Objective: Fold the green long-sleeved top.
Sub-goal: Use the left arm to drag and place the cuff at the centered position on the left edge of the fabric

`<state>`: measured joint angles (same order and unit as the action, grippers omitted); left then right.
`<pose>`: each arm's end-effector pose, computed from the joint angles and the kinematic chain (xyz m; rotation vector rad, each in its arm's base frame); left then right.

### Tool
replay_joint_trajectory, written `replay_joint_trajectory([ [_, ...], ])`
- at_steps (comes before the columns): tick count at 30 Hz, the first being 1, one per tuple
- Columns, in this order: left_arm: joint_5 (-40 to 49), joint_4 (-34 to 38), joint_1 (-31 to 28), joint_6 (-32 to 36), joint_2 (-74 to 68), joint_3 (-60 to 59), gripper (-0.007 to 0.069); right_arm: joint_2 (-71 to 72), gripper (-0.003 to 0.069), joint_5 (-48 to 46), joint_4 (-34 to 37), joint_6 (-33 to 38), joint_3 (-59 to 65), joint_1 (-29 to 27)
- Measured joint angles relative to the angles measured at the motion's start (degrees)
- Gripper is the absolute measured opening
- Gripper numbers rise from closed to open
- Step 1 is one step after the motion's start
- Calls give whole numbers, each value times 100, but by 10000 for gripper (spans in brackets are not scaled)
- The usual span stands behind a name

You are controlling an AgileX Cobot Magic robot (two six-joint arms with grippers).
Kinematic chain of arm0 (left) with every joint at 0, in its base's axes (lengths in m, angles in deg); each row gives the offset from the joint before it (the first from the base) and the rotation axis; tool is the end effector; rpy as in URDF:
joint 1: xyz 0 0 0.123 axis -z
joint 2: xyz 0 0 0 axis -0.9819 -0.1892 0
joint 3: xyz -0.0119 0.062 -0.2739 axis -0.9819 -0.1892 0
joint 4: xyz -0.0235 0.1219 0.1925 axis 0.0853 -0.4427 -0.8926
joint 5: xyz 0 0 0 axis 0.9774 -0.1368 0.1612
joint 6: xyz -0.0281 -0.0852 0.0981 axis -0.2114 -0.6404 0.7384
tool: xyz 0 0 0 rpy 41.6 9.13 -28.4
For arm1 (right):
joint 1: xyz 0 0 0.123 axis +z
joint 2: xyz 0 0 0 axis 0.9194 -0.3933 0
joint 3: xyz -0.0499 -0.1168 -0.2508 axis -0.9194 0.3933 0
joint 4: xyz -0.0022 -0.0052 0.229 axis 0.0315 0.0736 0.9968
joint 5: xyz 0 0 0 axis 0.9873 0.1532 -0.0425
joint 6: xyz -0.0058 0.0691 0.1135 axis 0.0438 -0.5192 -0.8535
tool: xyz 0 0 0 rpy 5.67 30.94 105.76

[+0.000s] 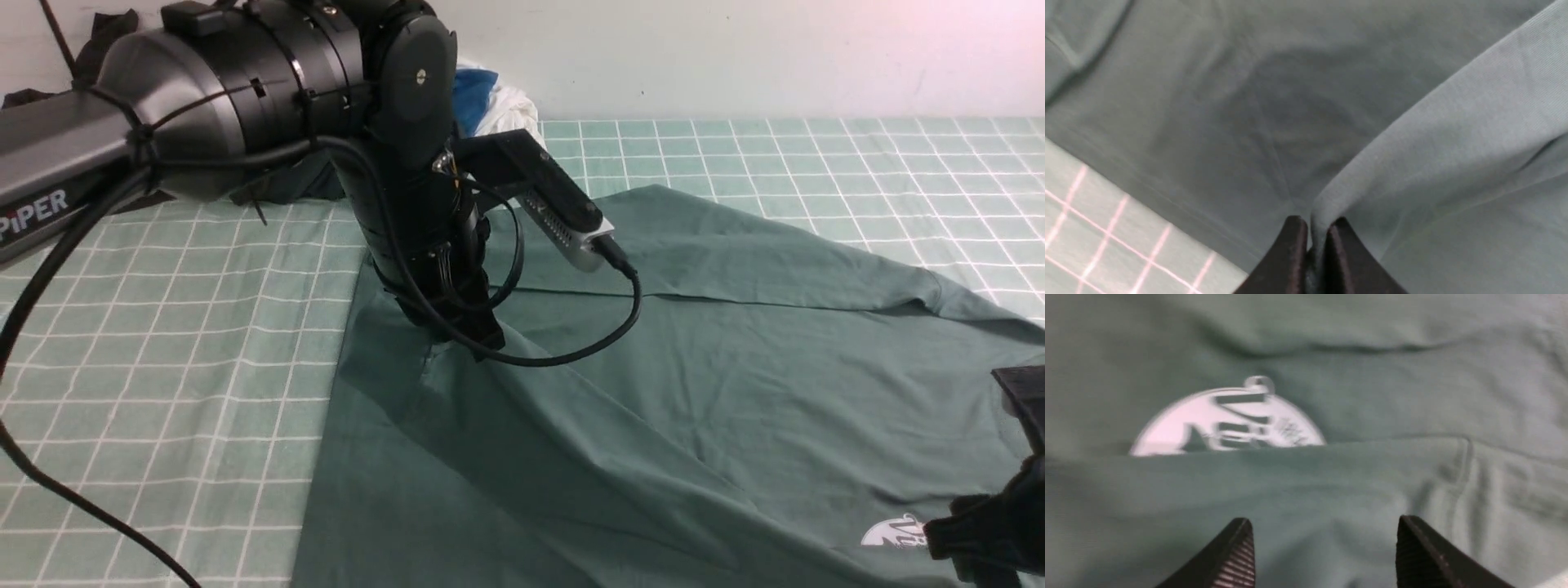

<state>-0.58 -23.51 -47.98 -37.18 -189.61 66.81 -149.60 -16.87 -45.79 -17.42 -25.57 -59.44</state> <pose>0.3260 -0.1904 0.2561 1.3537 2.4849 0.0395 0.1948 0.0030 0.1502 0.1412 2.9670 -0.2092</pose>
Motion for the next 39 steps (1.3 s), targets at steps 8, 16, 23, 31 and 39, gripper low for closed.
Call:
replay_joint_trajectory([
  [8,22,-5,0,0,-266,425,29,-511,438,86,20,-94,-22,-644],
  [16,22,-10,0,0,-449,426,29,-785,400,141,20,-120,-39,-652],
  [23,-7,-10,0,0,-456,426,29,-816,129,179,-29,-131,-39,-652],
  [31,-241,-10,0,0,-456,426,29,-663,-3,-198,-252,-137,-141,-664],
  [39,-766,1,-349,0,-589,436,29,-213,-5,-417,-412,-152,-361,-852],
])
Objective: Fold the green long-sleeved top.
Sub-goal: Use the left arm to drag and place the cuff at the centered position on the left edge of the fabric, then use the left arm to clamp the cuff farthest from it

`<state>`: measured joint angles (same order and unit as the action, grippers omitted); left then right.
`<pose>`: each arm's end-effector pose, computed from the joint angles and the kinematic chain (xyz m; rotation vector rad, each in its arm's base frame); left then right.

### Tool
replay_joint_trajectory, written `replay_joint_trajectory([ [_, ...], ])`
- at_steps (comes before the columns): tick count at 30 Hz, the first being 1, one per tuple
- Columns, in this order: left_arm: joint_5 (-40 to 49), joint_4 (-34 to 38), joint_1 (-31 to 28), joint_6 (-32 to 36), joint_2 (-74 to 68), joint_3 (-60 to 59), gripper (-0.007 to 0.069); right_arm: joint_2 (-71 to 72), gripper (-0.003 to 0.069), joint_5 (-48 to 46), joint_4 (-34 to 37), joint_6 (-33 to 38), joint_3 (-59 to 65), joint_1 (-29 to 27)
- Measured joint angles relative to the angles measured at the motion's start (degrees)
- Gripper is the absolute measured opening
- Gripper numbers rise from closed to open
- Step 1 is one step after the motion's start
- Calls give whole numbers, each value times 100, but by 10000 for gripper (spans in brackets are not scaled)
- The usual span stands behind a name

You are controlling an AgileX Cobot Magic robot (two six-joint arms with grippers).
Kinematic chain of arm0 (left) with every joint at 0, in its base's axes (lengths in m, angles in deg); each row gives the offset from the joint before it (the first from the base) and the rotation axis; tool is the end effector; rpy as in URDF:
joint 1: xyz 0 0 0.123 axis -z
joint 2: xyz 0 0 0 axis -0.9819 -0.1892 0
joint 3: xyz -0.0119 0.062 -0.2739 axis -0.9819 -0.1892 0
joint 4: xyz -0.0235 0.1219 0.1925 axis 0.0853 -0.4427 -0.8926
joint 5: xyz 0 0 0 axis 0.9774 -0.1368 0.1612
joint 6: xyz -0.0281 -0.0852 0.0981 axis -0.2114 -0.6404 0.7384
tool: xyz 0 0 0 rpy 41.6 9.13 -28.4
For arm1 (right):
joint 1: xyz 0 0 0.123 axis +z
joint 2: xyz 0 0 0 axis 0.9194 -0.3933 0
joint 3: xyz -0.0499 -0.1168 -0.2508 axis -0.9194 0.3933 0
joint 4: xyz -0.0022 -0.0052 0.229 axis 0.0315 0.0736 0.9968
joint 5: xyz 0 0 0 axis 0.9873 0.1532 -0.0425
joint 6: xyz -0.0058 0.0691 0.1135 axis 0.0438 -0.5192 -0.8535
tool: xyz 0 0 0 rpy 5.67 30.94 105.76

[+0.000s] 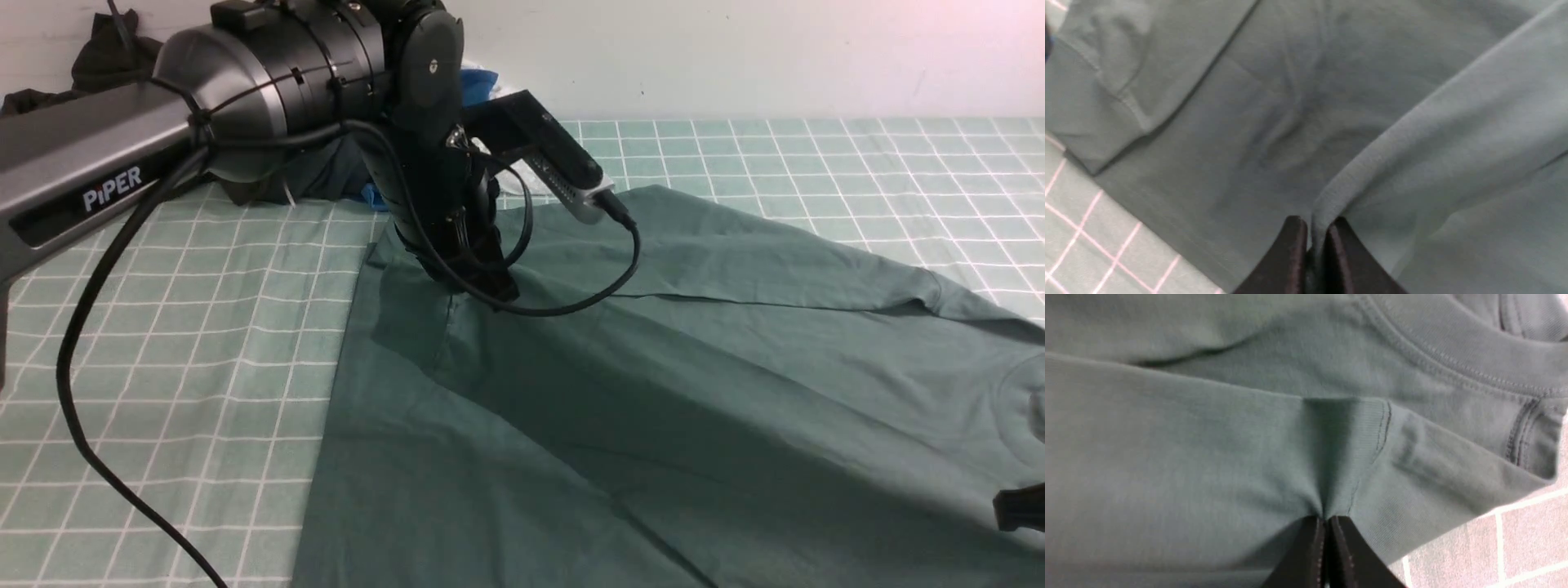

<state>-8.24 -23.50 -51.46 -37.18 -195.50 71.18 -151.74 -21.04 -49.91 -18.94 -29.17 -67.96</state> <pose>0.3716 -0.1888 0.2426 1.2340 2.4279 0.0469 0.2015 -0.0346 0.1567 0.3494 2.9819 -0.3337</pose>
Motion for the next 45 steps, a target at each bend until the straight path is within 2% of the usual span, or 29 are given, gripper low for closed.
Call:
replay_joint_trajectory([
  [8,-625,31,-192,0,-626,14,46,-158,-3,308,0,-2,-11,-5],
  [12,-964,-26,-192,-112,-866,14,142,-171,36,377,-19,-19,-11,-11],
  [15,-1097,-188,-201,-499,-879,21,237,-171,116,377,-33,-30,-44,-11],
  [16,-1097,-203,-209,-540,-879,28,251,-171,116,377,-33,-29,-40,-11],
  [18,-1091,-443,-290,-1216,-883,138,342,-171,213,362,-38,-69,-146,-11],
  [19,-1091,-460,-299,-1265,-883,162,354,-171,227,362,-38,-72,-155,-11],
  [22,-1087,-640,-531,-2127,-883,438,430,-171,318,192,-38,-107,-399,-12],
  [26,-1079,-613,-849,-2538,-885,638,441,-135,351,65,84,-41,-623,-12],
  [34,-1401,67,-1507,-2499,-1334,712,441,56,355,164,1236,1058,-676,-12],
  [39,-1969,185,-1547,-2346,-1803,712,441,64,355,266,1740,1597,-676,-12],
  [45,-2339,212,-1547,-2353,-2113,745,441,64,355,299,1785,1697,-676,-12],
])
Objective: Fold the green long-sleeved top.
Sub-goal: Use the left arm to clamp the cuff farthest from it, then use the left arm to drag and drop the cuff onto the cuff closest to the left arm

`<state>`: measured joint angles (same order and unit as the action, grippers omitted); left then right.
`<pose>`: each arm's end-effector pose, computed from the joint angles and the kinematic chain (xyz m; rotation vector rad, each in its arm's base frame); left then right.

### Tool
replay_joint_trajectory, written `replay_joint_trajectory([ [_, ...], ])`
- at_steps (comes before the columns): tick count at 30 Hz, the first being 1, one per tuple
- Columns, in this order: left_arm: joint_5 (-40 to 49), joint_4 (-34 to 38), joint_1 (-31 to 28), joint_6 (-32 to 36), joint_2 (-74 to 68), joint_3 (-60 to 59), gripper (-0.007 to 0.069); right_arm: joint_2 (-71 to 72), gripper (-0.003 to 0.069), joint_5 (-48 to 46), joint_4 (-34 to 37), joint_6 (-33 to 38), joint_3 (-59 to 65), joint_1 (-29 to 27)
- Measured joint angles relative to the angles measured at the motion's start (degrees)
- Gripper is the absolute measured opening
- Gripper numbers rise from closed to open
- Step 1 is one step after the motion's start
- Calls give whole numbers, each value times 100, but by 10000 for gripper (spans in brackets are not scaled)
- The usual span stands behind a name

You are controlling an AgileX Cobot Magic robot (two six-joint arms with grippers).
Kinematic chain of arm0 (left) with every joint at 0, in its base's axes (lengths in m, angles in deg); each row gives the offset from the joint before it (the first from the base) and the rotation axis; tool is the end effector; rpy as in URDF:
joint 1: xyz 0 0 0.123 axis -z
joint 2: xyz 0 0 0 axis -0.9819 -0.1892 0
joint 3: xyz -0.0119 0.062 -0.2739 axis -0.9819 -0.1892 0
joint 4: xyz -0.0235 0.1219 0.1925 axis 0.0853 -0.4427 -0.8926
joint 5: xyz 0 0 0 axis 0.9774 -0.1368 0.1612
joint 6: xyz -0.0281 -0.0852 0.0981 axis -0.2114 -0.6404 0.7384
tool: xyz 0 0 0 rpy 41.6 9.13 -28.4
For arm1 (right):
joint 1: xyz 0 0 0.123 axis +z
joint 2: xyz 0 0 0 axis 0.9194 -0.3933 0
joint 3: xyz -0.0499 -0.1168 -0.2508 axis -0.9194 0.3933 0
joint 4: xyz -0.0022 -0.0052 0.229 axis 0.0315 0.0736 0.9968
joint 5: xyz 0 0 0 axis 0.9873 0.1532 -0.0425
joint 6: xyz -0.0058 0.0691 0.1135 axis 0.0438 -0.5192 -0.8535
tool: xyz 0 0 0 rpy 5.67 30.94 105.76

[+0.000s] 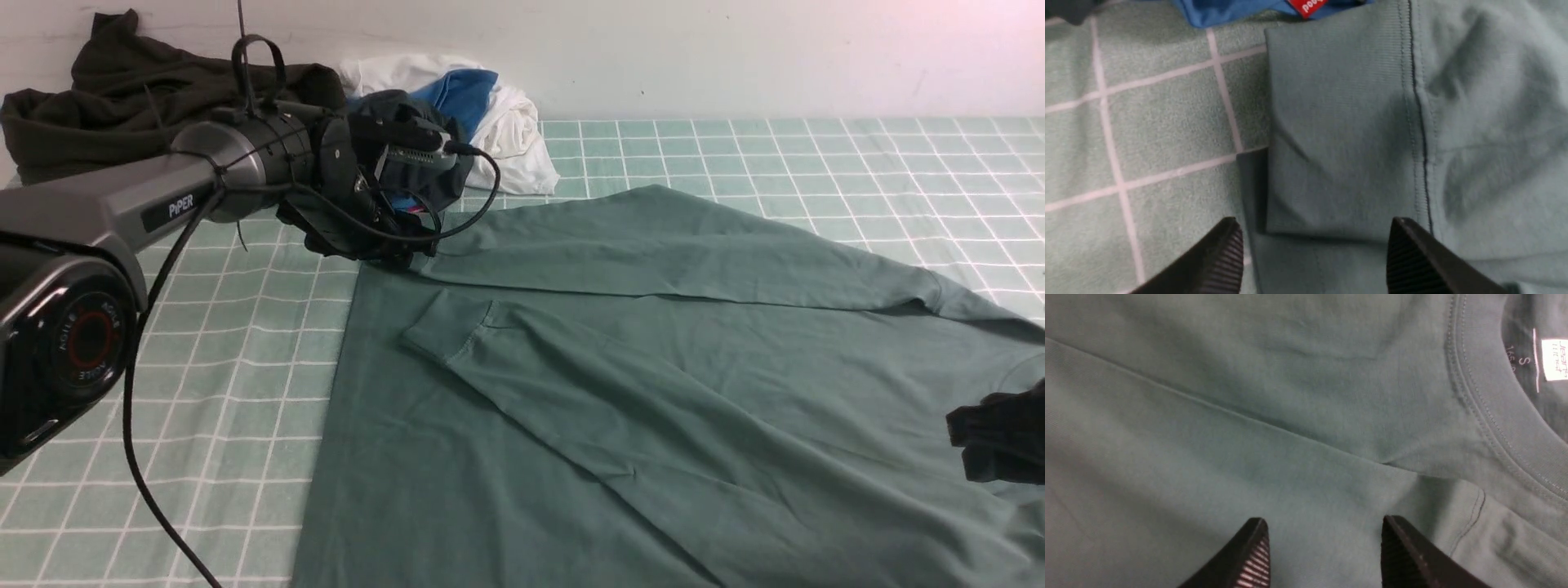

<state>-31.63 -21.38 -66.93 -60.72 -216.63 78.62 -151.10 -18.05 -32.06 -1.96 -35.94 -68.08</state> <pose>0.4973 -0.1066 0.1343 0.3178 2.5366 -0.0617 0.2335 -0.0052 0.1831 0.1984 2.8772 0.0178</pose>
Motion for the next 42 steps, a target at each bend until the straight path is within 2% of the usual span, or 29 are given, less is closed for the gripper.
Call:
replay_joint_trajectory([
  [10,-71,42,-4,-185,-347,402,429,0,355,63,0,5,0,0],
  [15,-19,42,1,-185,-365,519,304,0,355,63,0,24,0,0],
  [16,-14,42,1,-185,-365,519,304,0,355,63,0,24,0,0],
  [20,101,42,1,-185,-365,529,153,0,355,68,0,24,0,0],
  [25,159,42,1,-185,-365,535,41,0,355,70,0,24,0,0],
  [33,489,96,13,266,-279,535,13,0,355,81,65,27,0,0],
  [42,1080,161,159,307,708,535,13,1,355,173,168,115,0,0],
])
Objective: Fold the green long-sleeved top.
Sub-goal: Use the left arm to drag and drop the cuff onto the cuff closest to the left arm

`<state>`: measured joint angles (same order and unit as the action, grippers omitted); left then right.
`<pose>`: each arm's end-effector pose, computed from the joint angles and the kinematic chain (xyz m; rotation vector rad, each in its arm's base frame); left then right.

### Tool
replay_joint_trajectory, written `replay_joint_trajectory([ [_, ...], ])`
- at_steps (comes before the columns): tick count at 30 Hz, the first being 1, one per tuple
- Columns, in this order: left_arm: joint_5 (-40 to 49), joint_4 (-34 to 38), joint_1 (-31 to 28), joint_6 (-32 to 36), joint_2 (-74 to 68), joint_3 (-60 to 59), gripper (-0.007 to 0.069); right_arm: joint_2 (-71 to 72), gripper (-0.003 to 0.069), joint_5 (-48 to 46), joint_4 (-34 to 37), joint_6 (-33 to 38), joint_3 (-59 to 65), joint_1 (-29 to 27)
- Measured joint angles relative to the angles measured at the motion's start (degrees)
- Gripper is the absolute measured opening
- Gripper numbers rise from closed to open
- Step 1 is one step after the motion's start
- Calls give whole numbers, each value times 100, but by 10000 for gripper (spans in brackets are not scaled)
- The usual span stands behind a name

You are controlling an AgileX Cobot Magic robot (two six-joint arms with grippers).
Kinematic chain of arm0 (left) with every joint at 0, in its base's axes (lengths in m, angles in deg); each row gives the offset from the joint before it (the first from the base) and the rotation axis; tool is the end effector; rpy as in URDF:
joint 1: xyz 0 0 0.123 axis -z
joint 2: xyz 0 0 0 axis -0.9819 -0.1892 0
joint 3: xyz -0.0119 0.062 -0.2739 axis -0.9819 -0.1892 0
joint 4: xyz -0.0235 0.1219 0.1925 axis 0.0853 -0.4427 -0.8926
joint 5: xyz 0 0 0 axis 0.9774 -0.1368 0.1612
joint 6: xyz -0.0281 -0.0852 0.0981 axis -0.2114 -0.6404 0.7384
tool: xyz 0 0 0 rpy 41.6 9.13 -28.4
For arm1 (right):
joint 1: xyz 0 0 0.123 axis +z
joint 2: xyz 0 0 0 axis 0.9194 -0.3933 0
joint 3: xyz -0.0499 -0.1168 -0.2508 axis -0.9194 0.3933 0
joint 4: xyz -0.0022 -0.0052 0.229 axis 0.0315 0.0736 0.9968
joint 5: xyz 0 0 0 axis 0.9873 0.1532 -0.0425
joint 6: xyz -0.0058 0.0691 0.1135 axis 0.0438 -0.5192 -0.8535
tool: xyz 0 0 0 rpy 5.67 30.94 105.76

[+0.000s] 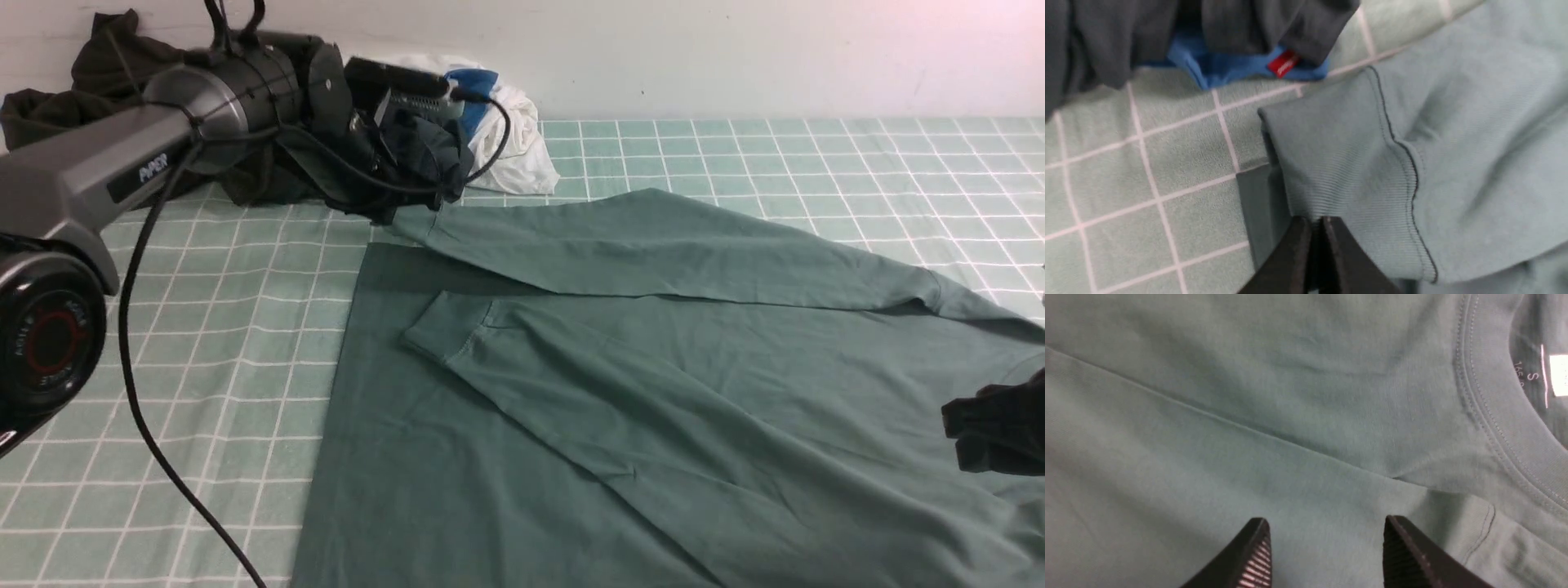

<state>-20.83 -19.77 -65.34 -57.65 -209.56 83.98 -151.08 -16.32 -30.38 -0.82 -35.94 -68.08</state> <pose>0.4808 -0.1197 0.2104 0.3981 2.4972 -0.0864 0.2374 -0.0026 0.1843 0.1939 2.8473 0.0488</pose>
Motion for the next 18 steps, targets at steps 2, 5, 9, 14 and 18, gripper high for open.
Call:
replay_joint_trajectory([
  [2,91,0,49,5,165,0,13,0,355,2,27,60,0,0],
  [5,543,17,236,41,577,0,13,0,355,7,223,217,0,0],
  [9,1108,91,375,19,1166,-283,10,0,355,7,393,333,0,0],
  [14,1293,200,402,-69,2308,-1573,9,5,355,-25,615,396,0,0],
  [18,1018,578,532,-107,3824,-3594,9,6,355,-281,966,705,-96,0],
])
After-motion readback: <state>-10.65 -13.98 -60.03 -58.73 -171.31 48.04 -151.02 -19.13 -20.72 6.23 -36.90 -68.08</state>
